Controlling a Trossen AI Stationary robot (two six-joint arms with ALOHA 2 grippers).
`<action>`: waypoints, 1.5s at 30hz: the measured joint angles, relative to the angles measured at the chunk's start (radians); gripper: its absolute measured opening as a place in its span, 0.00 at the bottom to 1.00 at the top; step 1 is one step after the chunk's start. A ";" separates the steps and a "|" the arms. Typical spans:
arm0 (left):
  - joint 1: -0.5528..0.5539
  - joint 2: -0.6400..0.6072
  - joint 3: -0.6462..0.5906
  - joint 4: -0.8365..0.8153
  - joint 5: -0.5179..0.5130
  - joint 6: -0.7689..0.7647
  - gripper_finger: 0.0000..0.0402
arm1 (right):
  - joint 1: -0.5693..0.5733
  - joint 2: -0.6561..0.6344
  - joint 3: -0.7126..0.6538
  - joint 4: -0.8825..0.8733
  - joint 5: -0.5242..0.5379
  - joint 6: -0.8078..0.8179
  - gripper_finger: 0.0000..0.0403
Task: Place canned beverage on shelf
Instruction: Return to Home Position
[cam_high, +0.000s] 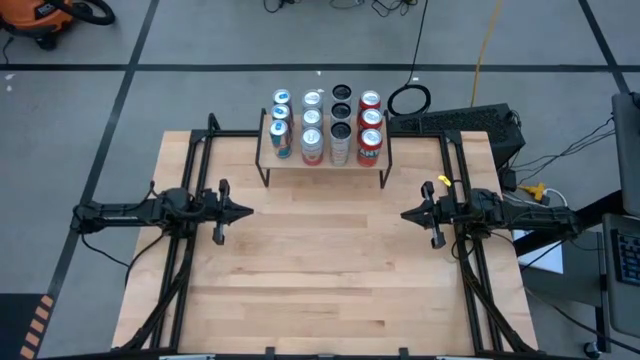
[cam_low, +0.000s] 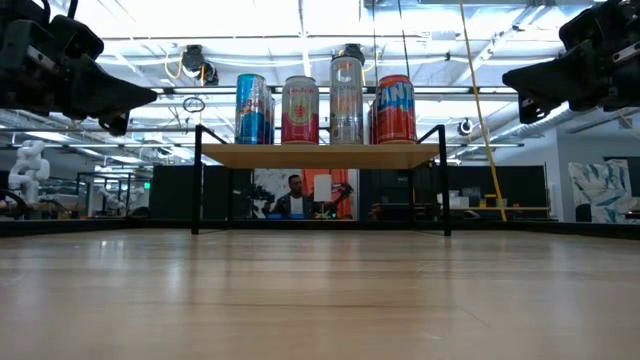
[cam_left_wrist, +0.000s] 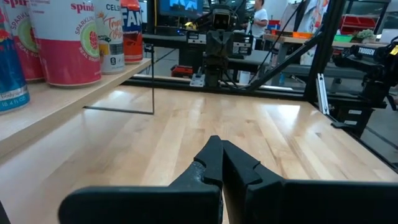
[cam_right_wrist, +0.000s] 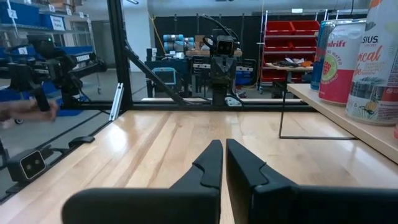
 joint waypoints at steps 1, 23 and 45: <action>0.000 0.000 0.000 0.000 0.000 0.000 0.00 | 0.000 0.000 0.000 0.000 0.000 0.002 0.00; 0.000 0.000 0.000 -0.001 -0.001 0.000 0.00 | 0.000 0.000 0.000 -0.007 0.102 0.051 0.00; 0.000 0.000 0.000 -0.001 -0.001 0.000 0.00 | 0.009 0.000 0.000 -0.009 0.076 0.085 0.00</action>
